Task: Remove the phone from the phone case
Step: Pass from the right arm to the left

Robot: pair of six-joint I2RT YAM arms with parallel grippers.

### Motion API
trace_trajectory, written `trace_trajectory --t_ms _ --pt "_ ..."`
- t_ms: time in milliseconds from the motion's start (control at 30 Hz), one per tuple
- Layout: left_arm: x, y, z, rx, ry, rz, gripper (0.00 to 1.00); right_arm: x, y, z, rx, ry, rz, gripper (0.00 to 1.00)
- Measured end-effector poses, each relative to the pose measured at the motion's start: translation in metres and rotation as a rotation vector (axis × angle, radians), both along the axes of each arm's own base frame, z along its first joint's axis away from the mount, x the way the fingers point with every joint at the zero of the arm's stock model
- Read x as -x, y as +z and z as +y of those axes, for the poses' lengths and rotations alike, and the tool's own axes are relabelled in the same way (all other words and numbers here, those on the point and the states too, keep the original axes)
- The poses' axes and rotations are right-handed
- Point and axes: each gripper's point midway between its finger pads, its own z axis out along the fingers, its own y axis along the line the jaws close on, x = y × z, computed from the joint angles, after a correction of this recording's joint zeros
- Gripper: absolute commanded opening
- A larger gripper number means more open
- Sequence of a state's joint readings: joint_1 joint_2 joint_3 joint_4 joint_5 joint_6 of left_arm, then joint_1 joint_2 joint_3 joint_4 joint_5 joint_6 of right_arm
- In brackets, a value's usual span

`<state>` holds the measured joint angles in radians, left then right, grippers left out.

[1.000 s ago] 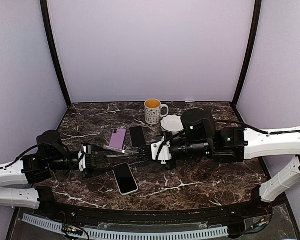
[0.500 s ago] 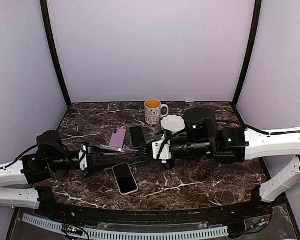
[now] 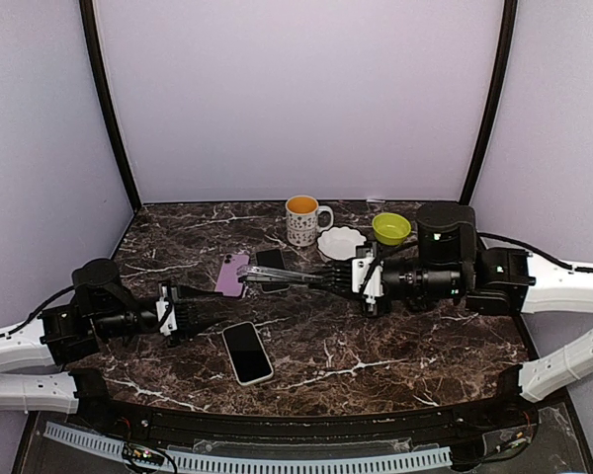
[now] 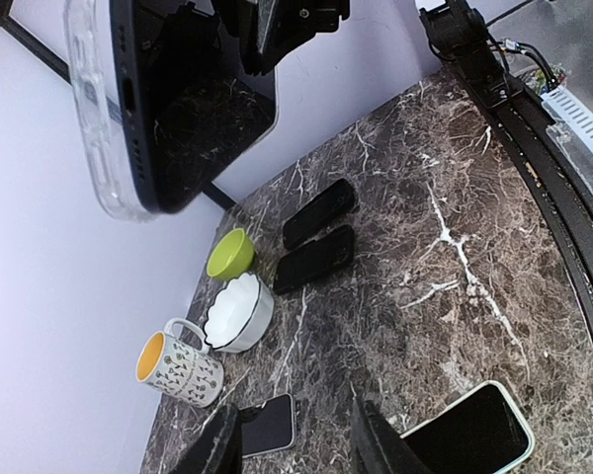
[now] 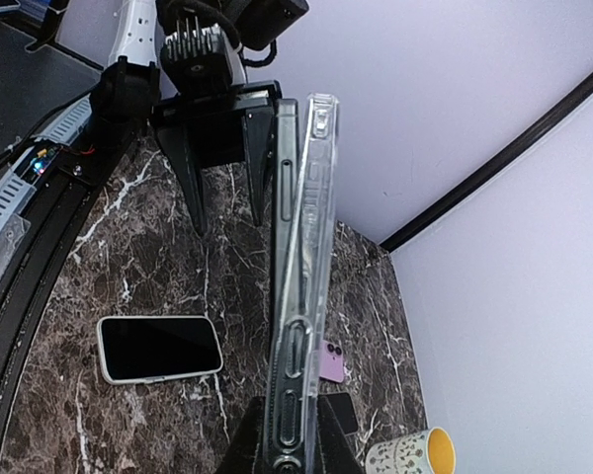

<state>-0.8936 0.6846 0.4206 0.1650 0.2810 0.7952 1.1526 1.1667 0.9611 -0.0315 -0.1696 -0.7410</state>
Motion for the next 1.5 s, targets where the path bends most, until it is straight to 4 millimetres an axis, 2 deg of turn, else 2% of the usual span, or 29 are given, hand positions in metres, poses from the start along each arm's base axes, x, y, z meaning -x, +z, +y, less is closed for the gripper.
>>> trace_trajectory --t_ms 167,300,467,567,800,933,1500 --pt "0.012 0.009 0.001 0.028 -0.060 -0.009 0.39 -0.010 -0.024 -0.007 0.077 -0.048 -0.033 0.00" --pt "0.023 0.018 0.001 0.055 -0.120 -0.032 0.34 -0.015 -0.047 -0.005 0.159 -0.048 -0.071 0.00" --pt "0.038 0.020 0.002 0.054 -0.196 -0.058 0.31 -0.016 -0.079 -0.002 0.269 -0.016 -0.092 0.00" --pt "0.048 0.021 0.001 0.058 -0.250 -0.060 0.24 -0.016 -0.089 0.001 0.308 0.007 -0.111 0.00" --pt "0.060 0.006 -0.004 0.023 -0.337 -0.004 0.23 -0.016 -0.089 0.010 0.323 0.044 -0.130 0.00" --pt "0.060 -0.003 -0.007 0.000 -0.347 0.028 0.30 -0.014 -0.084 0.014 0.297 0.051 -0.127 0.00" --pt "0.053 0.001 -0.010 0.022 -0.315 0.044 0.34 0.003 -0.056 0.033 0.149 0.106 -0.080 0.00"
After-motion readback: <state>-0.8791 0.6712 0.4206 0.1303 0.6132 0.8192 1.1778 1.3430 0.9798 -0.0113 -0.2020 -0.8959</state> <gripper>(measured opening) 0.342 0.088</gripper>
